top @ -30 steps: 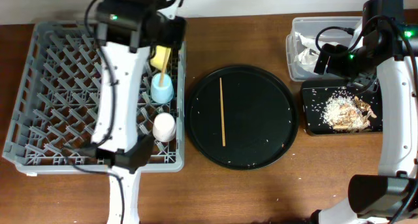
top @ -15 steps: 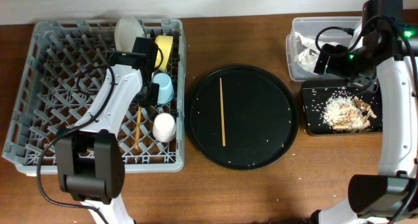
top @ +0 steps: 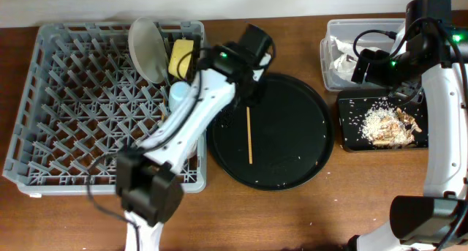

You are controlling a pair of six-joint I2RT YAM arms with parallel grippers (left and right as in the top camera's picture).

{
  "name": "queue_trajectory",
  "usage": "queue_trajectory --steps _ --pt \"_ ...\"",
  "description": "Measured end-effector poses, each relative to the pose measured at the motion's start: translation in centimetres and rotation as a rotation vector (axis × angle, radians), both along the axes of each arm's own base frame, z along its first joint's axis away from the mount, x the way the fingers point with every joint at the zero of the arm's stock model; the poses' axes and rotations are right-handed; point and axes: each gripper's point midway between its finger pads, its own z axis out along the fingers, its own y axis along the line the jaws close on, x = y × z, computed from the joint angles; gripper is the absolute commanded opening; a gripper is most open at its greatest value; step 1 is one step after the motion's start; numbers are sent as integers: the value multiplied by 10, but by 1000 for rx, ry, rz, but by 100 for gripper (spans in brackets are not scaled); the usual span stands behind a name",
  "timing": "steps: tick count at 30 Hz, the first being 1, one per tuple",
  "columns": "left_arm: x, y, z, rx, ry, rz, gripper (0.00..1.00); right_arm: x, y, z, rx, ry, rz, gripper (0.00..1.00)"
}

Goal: Sort waste into correct bins and load items into the dishwasher rack

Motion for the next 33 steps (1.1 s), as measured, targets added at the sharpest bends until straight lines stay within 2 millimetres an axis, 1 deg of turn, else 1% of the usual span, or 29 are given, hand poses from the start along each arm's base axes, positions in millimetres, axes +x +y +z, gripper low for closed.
queue_trajectory --steps 2,6,8,9,10,11,12,14,15,16,21,22,23,24,25,26,27,28,29,30,31,32,33 --pt "-4 2 -50 73 103 29 38 0 0 0 0 0 0 99" --pt "-7 4 -83 117 167 51 38 0 0 0 0 0 -1 99" --pt "-12 2 -106 146 209 50 37 0 0 0 0 1 0 98" --pt "-15 1 -120 163 236 45 33 0 0 0 0 1 -1 98" --pt "-17 1 -128 170 252 43 32 0 0 0 0 1 0 98" --pt "-19 0 -132 167 261 43 27 0 0 0 0 1 0 98" --pt "-21 -1 -142 167 285 43 21 0 0 0 0 0 0 99" --pt "-20 -1 -142 166 285 49 7 0 0 0 0 0 0 98" --pt "-19 -1 -142 169 283 51 3 0 0 0 0 0 0 98" --pt "-19 0 -142 172 282 55 1 0 0 0 0 0 0 98" --pt "-20 -1 -139 174 301 56 1 0 0 0 0 1 0 99" --pt "-18 -3 -132 172 311 57 1 0 0 0 0 1 0 98" --pt "-16 -2 -119 174 322 62 1 0 0 0 0 0 0 99" --pt "-4 -4 -96 144 288 62 1 0 0 0 0 1 0 98" --pt "12 -4 -55 97 221 62 0 0 0 0 0 0 0 98" --pt "15 1 -31 82 195 59 0 0 0 0 0 0 0 98" --pt "14 11 -5 75 181 62 0 0 0 0 0 -2 0 99" --pt "23 23 27 35 110 70 0 0 0 0 0 1 -1 98" --pt "32 40 49 10 65 95 0 0 0 0 0 0 -1 98" --pt "35 52 59 2 47 114 0 0 0 0 0 0 1 98" --pt "33 71 85 -17 6 141 0 0 0 0 0 0 0 98" --pt "30 86 101 -11 -29 164 0 0 0 0 0 0 0 99" --pt "4 125 129 54 -60 218 0 0 0 0 0 1 0 98"
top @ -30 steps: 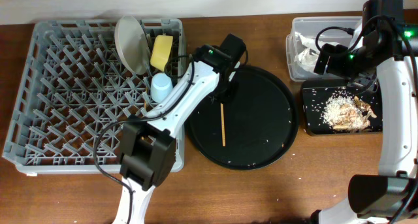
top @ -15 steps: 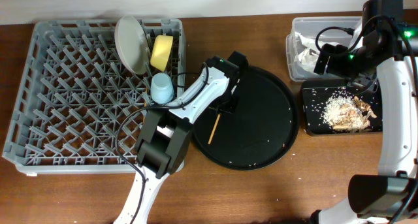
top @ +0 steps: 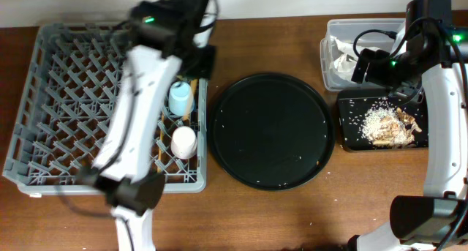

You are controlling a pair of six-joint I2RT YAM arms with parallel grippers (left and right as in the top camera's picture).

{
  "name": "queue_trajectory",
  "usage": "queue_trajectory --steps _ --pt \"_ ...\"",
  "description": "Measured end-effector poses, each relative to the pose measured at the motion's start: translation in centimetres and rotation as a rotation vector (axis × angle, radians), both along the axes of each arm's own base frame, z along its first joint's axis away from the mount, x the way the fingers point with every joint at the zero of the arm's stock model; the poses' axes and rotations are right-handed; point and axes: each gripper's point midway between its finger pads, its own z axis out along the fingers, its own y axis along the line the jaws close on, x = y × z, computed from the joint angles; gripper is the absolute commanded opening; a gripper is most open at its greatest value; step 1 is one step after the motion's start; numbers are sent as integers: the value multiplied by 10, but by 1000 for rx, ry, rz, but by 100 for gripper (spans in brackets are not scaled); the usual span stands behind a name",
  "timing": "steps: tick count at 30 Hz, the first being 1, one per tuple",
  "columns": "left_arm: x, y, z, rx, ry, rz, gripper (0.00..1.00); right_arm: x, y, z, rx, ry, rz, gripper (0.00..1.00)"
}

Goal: Sort waste into correct bins and load items into the dishwasher rack

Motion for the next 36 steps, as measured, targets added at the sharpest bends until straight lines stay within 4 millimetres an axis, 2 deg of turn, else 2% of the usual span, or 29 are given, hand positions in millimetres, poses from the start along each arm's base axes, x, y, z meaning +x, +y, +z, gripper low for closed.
queue_trajectory --steps 1,2,3,4,6,7,10,12,17,19,20,21,22,23,24,25,31,32,34,35,36 --pt "-10 24 20 32 -52 47 0 0 0 0 0 0 0 98" --pt "-25 52 22 79 -47 104 0 0 0 0 0 -1 0 99" --pt "-36 78 3 135 22 160 0 0 0 0 0 -1 0 98" --pt "-28 90 -22 161 51 190 0 0 0 0 0 -1 0 99" --pt "-13 97 -100 206 131 195 0 0 0 0 0 -1 0 98" --pt "-14 100 -129 217 161 197 0 0 0 0 0 0 0 99" --pt "-11 123 -169 216 162 238 1 0 0 0 0 1 0 98" --pt "-14 136 -177 218 176 267 45 0 0 0 0 0 0 98" --pt "-11 131 -178 188 173 250 47 0 0 0 0 0 0 98" --pt "-6 121 -164 130 146 240 48 0 0 0 0 0 0 99" --pt "5 117 -139 91 73 238 61 0 0 0 0 0 0 98" --pt "17 113 -88 42 -67 238 100 0 0 0 0 0 0 98" --pt "20 112 -59 19 -150 237 100 0 0 0 0 0 0 98" --pt "19 113 -18 -5 -263 240 100 0 0 0 0 1 0 98" --pt "7 116 26 -23 -376 249 100 0 0 0 0 0 0 98" --pt "1 119 41 -23 -416 256 100 0 0 0 0 1 0 98" --pt "3 121 37 -9 -408 263 100 0 4 0 -4 0 11 99" --pt "3 121 37 -8 -408 264 100 0 16 2 -9 -6 44 99" --pt "3 122 38 -6 -409 265 100 -8 57 22 -17 -65 158 98" --pt "3 122 37 -6 -408 265 100 -25 81 51 -85 -154 285 99" --pt "3 122 37 -6 -408 265 100 -38 88 70 -111 -215 332 98"
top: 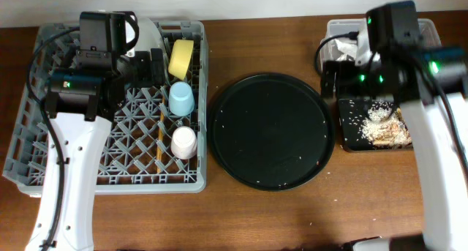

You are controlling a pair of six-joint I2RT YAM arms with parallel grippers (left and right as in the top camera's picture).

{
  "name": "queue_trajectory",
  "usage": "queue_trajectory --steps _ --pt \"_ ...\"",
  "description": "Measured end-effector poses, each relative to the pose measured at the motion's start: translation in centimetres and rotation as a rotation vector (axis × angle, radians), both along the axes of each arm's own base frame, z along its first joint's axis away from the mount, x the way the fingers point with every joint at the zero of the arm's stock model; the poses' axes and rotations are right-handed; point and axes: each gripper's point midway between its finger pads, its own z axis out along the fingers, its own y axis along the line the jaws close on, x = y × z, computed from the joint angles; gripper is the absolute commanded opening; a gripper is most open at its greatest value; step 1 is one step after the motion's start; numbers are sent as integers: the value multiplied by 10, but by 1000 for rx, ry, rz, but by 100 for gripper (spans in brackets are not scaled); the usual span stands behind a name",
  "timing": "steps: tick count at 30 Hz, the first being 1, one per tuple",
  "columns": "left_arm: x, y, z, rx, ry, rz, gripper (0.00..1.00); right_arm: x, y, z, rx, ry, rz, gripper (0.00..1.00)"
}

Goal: Sort waste into correct bins and load items into the dishwasher rack

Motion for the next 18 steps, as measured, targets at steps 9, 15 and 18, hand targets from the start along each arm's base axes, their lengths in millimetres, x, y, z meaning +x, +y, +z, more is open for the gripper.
queue_trajectory --steps 9,15,18 --pt "1 1 0 5 -1 5 100 -34 -12 33 -25 -869 70 98" --pt "0 1 -2 6 4 5 100 -70 -11 -66 19 -1125 86 98" --pt "0 1 -2 6 4 5 100 -76 -12 -93 19 -1121 86 98"
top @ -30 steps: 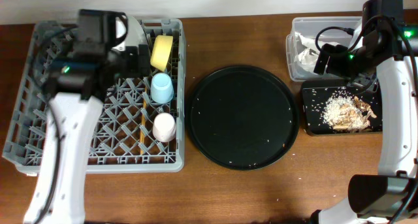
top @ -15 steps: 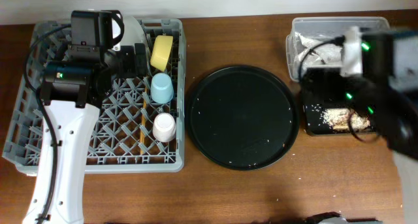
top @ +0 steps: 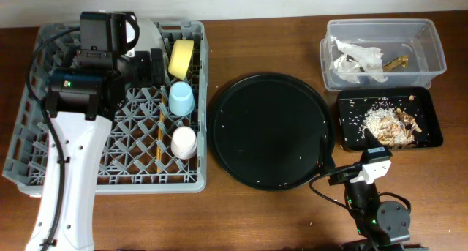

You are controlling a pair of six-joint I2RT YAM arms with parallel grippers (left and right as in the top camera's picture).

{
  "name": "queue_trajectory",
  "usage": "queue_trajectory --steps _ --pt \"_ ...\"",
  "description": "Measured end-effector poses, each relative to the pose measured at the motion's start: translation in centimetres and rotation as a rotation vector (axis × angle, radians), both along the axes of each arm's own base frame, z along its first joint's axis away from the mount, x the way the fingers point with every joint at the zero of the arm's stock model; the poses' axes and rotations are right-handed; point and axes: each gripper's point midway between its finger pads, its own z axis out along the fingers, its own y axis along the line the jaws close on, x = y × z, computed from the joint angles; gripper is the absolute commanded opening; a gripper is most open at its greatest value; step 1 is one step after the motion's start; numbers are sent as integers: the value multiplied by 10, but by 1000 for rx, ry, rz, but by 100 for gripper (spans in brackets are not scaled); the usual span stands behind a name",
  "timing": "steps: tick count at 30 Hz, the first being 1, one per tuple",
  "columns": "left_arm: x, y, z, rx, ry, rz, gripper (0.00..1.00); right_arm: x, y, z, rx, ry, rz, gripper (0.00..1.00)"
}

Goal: Sort waste into correct bins and load items into the dishwasher rack

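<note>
The grey dishwasher rack (top: pixel 44 141) holds a yellow cup (top: pixel 181 58), a blue cup (top: pixel 180 99), a white cup (top: pixel 183 142), a grey bowl (top: pixel 152 30) and a wooden chopstick (top: pixel 159 139). My left gripper (top: pixel 147 66) hovers over the rack's back, beside the bowl, fingers apart and holding nothing. The round black tray (top: pixel 270 130) carries only crumbs. My right arm is folded at the table's front edge; its gripper (top: pixel 349 175) is too small to read.
A clear bin (top: pixel 431 42) at the back right holds crumpled paper and a scrap. In front of it a black container (top: pixel 351 130) holds rice and food waste. Bare wooden table lies in front of the rack and tray.
My right arm has left its place over the two bins and now sits folded at the table's front edge. The left arm and everything in the rack are unchanged.
First my left gripper was at the black tray's back edge, with the chopstick lying on the tray. Then the tray was bare and the arm was over the rack. Later the chopstick lay in the rack, the left gripper by the bowl. The right arm has since withdrawn.
</note>
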Motion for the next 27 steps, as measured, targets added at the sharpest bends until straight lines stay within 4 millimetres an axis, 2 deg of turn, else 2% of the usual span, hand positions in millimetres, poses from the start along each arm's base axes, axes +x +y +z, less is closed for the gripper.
queue_trajectory --steps 7,8,9,10,27 --pt "0 0 0 0 1 0 100 -9 1 -24 2 -24 12 98" --pt "0 0 0 0 1 0 100 -8 1 -50 -11 74 15 98" --pt "0 0 0 0 1 0 100 -9 2 -65 -20 133 19 98" --pt "0 0 0 0 1 0 100 -9 4 -69 -23 149 28 98" --pt "0 0 0 0 1 0 100 -9 5 -68 -23 149 32 98"
